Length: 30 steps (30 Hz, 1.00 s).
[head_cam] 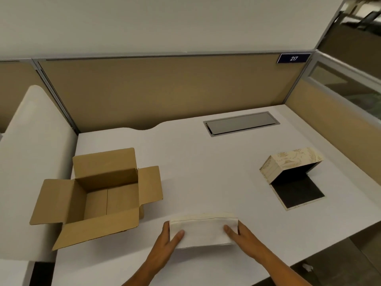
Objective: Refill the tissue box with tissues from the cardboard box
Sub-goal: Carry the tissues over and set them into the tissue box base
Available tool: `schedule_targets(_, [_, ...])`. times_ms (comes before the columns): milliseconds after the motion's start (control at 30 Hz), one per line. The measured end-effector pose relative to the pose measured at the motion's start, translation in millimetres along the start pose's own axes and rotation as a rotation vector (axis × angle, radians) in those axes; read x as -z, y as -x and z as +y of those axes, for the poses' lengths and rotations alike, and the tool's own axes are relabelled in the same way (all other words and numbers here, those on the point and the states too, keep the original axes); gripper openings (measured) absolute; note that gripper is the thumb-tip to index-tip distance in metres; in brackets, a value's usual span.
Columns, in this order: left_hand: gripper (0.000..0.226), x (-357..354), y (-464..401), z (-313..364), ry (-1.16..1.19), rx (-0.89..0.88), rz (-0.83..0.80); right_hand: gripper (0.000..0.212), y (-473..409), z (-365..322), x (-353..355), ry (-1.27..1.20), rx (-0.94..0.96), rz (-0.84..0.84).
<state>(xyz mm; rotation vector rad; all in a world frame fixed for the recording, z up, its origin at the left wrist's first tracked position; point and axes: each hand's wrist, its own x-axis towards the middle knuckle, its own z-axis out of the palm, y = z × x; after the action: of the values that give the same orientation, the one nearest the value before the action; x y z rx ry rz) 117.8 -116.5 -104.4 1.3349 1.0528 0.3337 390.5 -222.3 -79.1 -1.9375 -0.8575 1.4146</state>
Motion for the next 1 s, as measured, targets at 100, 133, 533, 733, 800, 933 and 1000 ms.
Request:
schedule_targets(100, [0.072, -10.8, -6.1, 9.2, 0.038, 0.047, 0.005, 0.07, 2.9, -4.4, 11.1, 0.041, -0.045, -0.008])
schedule_targets(133, [0.068, -14.7, -6.4, 13.8, 0.074, 0.045, -0.004, 0.073, 5.1, -6.1, 16.8, 0.044, -0.047, -0.009])
schedule_targets(533, [0.044, -134.0, -57.1, 64.0, 0.291, 0.109, -0.076, 0.09, 9.2, 26.2, 145.4, -0.063, -0.118, 0.086])
schedule_targets(733, [0.027, -242.8, -89.6, 108.6, 0.399, 0.16, -0.055, 0.072, 0.6, 55.3, 251.3, -0.139, -0.077, 0.071])
schedule_targets(800, [0.03, -273.6, -100.5, 122.7, 0.414, 0.175, -0.003, 0.066, -3.5, 63.5, 283.1, -0.161, -0.077, 0.067])
schedule_targets(933, [0.033, -317.9, -121.8, 146.6, 0.435, 0.19, 0.039, 0.06, -13.5, 62.8, 333.2, -0.19, -0.082, 0.082])
schedule_targets(1000, [0.031, -332.5, -134.6, 156.2, 0.465, 0.211, 0.061, 0.056, -21.8, 61.9, 352.9, -0.201, -0.082, 0.08])
